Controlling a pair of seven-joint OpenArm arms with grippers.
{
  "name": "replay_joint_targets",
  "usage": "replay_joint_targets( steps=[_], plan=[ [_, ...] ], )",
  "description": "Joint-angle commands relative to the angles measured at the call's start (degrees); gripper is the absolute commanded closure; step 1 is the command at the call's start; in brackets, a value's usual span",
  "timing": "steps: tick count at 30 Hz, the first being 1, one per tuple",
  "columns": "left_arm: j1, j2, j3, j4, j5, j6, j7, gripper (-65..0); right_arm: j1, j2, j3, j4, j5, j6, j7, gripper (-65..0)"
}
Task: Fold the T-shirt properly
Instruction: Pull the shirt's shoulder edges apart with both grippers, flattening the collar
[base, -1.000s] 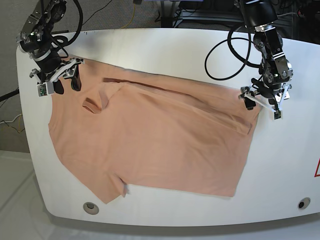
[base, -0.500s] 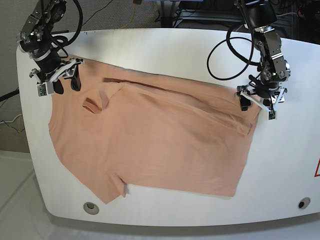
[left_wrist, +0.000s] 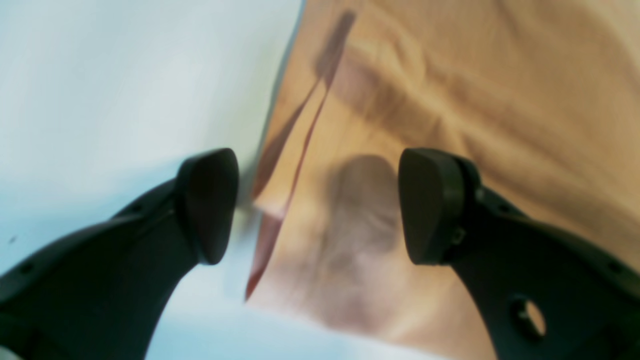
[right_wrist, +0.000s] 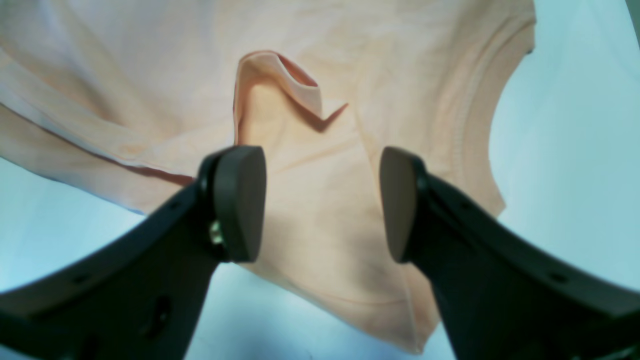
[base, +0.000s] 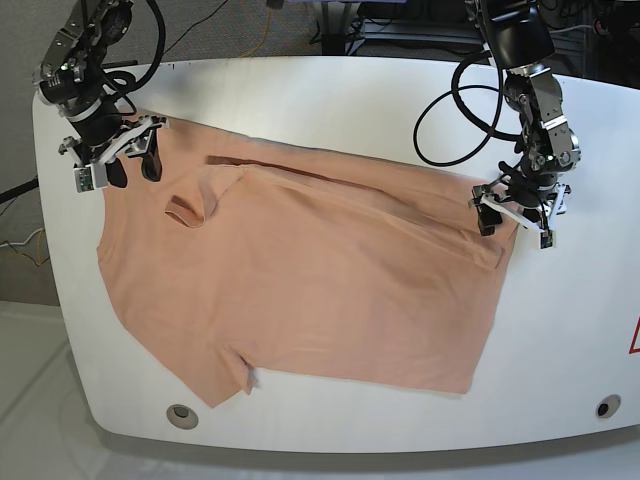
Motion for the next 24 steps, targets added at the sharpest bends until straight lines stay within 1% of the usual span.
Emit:
replay_joint_targets(
  steps=[1,2,3,4,5,6,9,10,11,14,17,21,22,23,24],
  plan=[
    [0.32,-0.16,0.28,0.19,-1.8,-0.43,2.02,-41.0,0.27,0.83,0.22,0.89,1.34,0.34,1.51,-34.9],
    [0.67,-0.16,0.28,0.19,-2.24,-0.87,2.02,-36.2,0.27,0.83,0.22,0.89,1.34,0.34,1.51,-34.9],
    [1.02,-0.16,0.28,0.19,-2.77,-1.75,2.02,-26.2,0.27,0.83,0.22,0.89,1.34,0.34,1.51,-34.9],
    [1.11,-0.16,0.28,0.19,-2.94,-2.28,2.02,-19.1,0.27,0.83,0.22,0.89,1.34,0.34,1.51,-34.9],
    [1.11,-0.16,0.28,0.1,-3.03,-2.72,2.11,-10.2,0.27,0.83,0.22,0.89,1.25,0.34,1.51,-34.9],
    [0.94,-0.16,0.28,0.01,-3.03,-3.16,2.46,0.0,0.27,0.83,0.22,0.89,1.16,0.34,1.51,-34.9],
    [0.94,-0.07,0.28,0.01,-2.94,-2.98,3.08,0.0,0.27,0.83,0.22,0.89,1.16,0.34,1.51,-34.9],
    [0.94,-0.07,0.28,0.01,-2.94,-3.16,3.25,-3.9,0.27,0.83,0.22,0.89,1.07,0.34,1.51,-34.9],
    [0.94,-0.07,0.28,0.1,-3.03,-3.24,3.25,-4.0,0.27,0.83,0.22,0.89,1.07,0.34,1.51,-34.9],
    [1.02,-0.07,0.28,0.19,-3.03,-3.24,3.25,-0.5,0.27,0.83,0.31,0.8,0.9,0.16,1.51,-34.9],
    [1.02,-0.07,0.28,0.19,-3.03,-3.24,3.25,-0.5,0.18,0.83,0.4,0.8,0.81,-0.1,1.51,-34.9],
    [1.11,-0.07,0.28,0.19,-3.03,-3.24,3.25,-0.5,-0.88,0.65,2.51,0.71,0.9,-0.19,1.51,-35.4],
    [1.2,-0.07,0.28,0.28,-3.03,-3.24,3.25,-0.5,-0.96,0.56,2.86,0.71,0.9,-0.19,1.51,-36.0],
    [1.2,-0.07,0.28,0.28,-3.03,-3.24,3.25,-0.5,-1.05,-0.14,3.65,0.71,0.9,-0.19,1.51,-38.4],
    [1.2,-0.07,0.28,0.28,-3.03,-3.24,3.25,-0.5,-1.05,-0.4,4.0,0.71,0.9,-0.19,1.51,-39.4]
  ],
)
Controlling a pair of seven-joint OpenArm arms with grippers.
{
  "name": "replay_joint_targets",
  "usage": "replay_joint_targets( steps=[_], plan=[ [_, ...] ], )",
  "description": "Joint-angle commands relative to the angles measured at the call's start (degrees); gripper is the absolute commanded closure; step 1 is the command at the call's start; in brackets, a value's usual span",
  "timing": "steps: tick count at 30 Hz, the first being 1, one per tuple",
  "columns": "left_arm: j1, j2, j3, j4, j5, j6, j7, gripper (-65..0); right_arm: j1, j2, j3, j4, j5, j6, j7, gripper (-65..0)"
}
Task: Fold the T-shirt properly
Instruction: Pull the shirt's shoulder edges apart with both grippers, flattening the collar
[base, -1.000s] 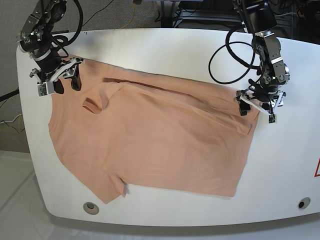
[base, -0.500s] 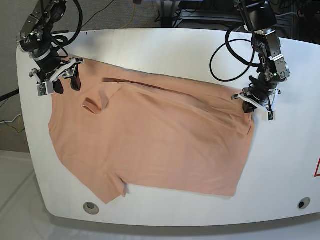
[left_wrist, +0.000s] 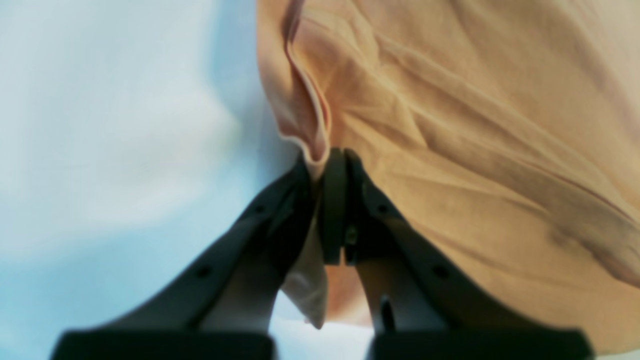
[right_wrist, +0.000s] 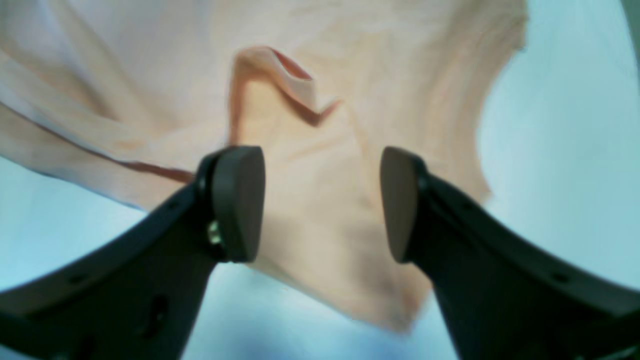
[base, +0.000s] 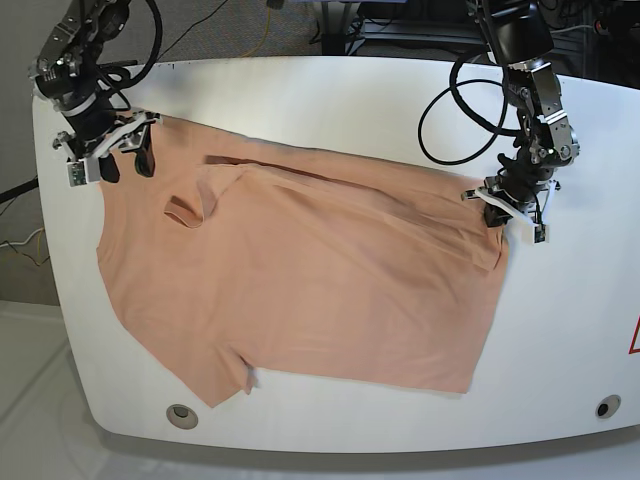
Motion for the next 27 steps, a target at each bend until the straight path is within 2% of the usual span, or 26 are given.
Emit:
replay_joint_targets(
  steps=[1,4,7,13,27],
  plan=[
    [0.06,-0.07,0.13,0.41,0.79,-0.01,2.03,-0.5,-0.29,-0.67,2.32,0.71,0.9,0.07,1.42,-43.2],
    [0.15,-0.07,0.13,0.41,0.79,-0.01,2.03,-0.5,-0.46,-1.29,3.91,0.71,0.9,0.07,1.42,-53.4],
    [0.15,-0.07,0.13,0.5,0.79,-0.01,2.03,-0.5,-1.25,-1.29,4.34,-0.26,0.63,0.07,1.33,-59.1],
    [0.24,-0.07,0.13,0.5,0.79,-0.01,2.12,-0.5,-1.52,-1.29,6.1,-4.48,0.63,0.51,1.6,-55.8],
    [1.47,-0.07,0.13,0.58,0.62,-0.1,2.12,-0.5,0.94,-1.11,12.43,-12.3,0.46,0.51,2.65,-55.8]
  ],
)
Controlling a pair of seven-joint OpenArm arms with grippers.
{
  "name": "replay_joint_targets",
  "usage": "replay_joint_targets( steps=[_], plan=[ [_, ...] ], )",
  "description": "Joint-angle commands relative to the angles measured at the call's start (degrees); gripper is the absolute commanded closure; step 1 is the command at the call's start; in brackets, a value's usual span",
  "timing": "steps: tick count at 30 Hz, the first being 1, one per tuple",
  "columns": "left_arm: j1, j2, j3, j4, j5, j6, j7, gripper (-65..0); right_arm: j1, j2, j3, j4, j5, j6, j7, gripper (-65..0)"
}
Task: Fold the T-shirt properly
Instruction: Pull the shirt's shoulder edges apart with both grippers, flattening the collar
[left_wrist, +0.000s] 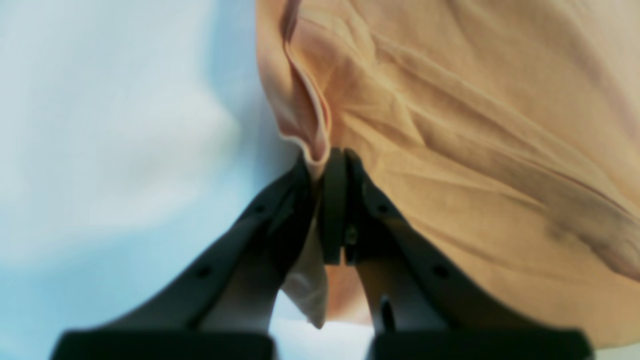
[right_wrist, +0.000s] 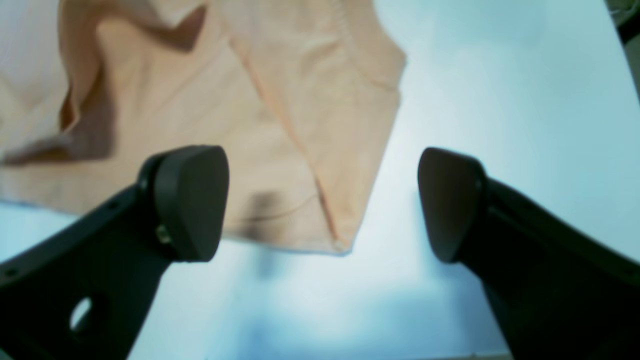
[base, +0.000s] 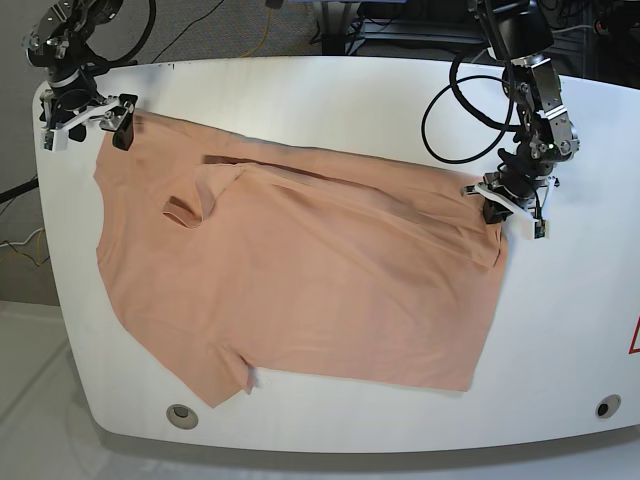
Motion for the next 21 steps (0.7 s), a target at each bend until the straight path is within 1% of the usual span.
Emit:
replay_joint_targets(
  steps=[1,12,21],
  plan=[
    [0.11,-0.09,0.13,0.17,1.32,0.12,2.97,-0.5,0.14,1.19,0.21,-1.02,0.87,0.27,1.98,-55.8],
    [0.11,-0.18,0.13,0.17,1.32,0.12,2.97,-0.5,0.31,1.19,0.04,-5.07,0.87,0.27,5.84,-55.8],
    [0.11,-0.27,0.13,0.17,1.32,0.12,5.17,-0.5,1.28,1.27,0.21,-9.64,0.78,0.27,6.11,-55.8]
  ],
)
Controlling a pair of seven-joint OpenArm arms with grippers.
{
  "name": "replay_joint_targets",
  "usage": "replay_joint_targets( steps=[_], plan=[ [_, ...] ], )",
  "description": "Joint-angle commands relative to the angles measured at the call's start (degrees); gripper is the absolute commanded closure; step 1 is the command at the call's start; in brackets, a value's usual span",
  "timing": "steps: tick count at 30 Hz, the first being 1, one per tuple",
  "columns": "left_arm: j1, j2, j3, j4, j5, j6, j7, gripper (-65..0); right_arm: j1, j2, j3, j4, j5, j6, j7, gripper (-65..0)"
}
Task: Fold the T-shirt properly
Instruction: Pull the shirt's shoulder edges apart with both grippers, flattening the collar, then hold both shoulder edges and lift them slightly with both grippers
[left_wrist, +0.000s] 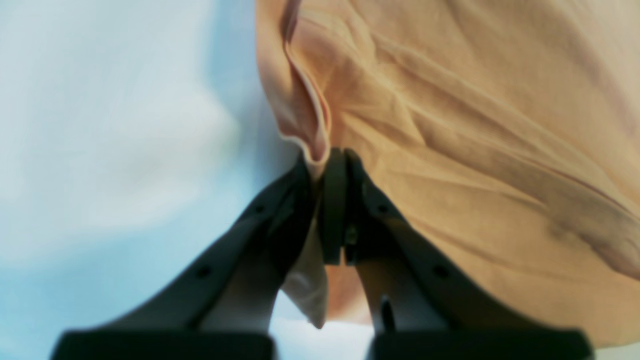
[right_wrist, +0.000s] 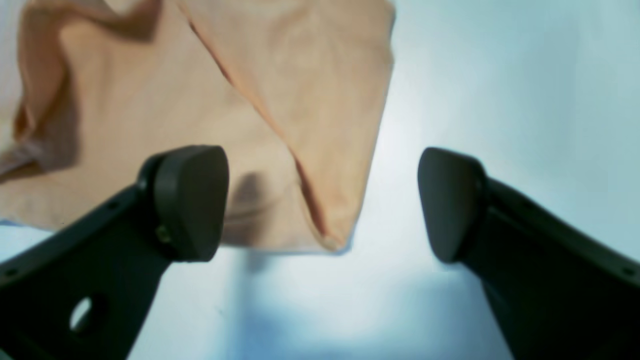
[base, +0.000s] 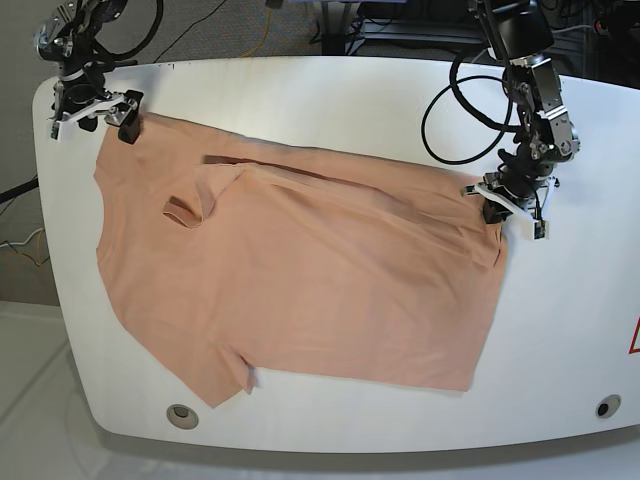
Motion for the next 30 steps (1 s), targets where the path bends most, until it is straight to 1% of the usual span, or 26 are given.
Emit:
replay_joint_targets(
  steps=[1,15,18,22,25,30],
  plan=[
    [0.18,-0.2,0.13,0.1,1.29,0.1,4.45,-0.5,0.67,1.08,0.43,-0.51,0.81,0.23,1.02,-55.8],
    [0.18,-0.12,0.04,0.1,1.29,0.1,4.54,-0.5,0.93,1.08,0.08,-1.3,0.81,0.32,1.1,-55.0],
    [0.27,-0.2,-0.05,0.1,1.29,0.1,4.54,-0.5,0.93,0.99,0.08,-1.3,0.81,0.32,1.02,-51.6],
    [1.24,-0.2,-0.05,0.1,1.21,0.1,4.54,-0.5,0.93,0.81,-0.01,-1.3,0.89,0.32,1.02,-43.5],
    [1.85,-0.2,-0.05,1.07,1.21,0.1,4.54,-0.5,0.93,0.73,-0.62,-1.38,0.89,0.32,1.02,-39.8],
    [2.64,-0.03,-0.05,4.23,1.21,0.1,5.15,-0.5,0.67,0.99,-4.75,-1.3,0.89,0.32,1.02,-39.2]
  ],
)
